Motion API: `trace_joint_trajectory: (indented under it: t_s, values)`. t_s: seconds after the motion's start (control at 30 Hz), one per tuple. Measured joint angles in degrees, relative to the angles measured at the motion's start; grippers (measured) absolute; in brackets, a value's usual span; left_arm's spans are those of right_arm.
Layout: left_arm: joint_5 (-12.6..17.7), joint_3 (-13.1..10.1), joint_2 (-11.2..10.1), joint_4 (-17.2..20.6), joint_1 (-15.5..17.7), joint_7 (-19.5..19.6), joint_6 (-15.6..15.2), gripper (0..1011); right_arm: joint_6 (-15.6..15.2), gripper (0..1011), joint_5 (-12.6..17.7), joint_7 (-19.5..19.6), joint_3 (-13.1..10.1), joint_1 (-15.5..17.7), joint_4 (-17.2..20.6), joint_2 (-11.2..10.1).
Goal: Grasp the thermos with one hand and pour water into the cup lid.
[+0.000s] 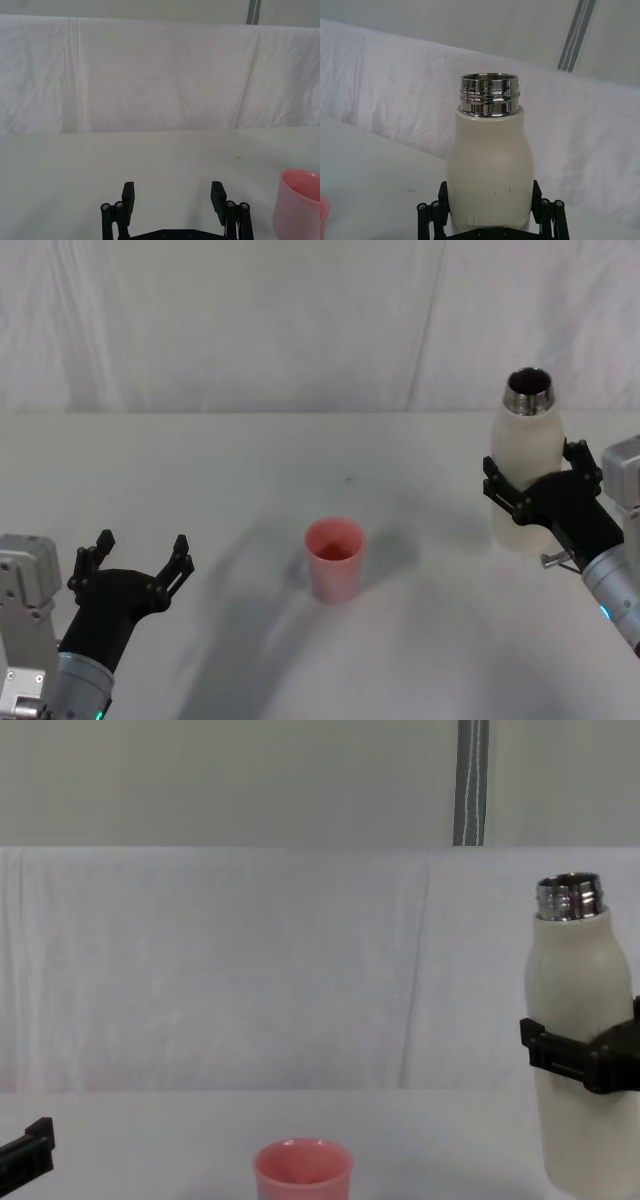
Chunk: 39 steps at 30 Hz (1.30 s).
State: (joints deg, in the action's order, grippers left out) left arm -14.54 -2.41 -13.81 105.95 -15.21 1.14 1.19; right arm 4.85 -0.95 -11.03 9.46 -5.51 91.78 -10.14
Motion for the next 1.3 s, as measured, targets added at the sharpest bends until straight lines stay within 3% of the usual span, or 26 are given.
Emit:
trace_joint_trajectory:
  t_s: [0.23, 0.53, 0.8, 1.3]
  values:
    - [0.0, 0.0, 0.0, 0.0, 0.0, 0.0, 0.0, 1001, -0.99, 950, 4.86, -0.81, -1.18, 0.73, -1.12, 1.03]
    - [0.0, 0.0, 0.0, 0.0, 0.0, 0.0, 0.0, 1001, -1.35, 950, 8.23, -0.64, -1.93, 0.97, -2.37, 1.64]
    - [0.0, 0.0, 0.0, 0.0, 0.0, 0.0, 0.0, 1001, -1.6, 950, 9.67, 0.25, -2.18, 0.33, -3.51, 2.24]
    - [0.0, 0.0, 0.0, 0.0, 0.0, 0.0, 0.0, 1001, -0.67, 950, 9.03, 1.85, -1.85, -0.57, -5.62, 2.75]
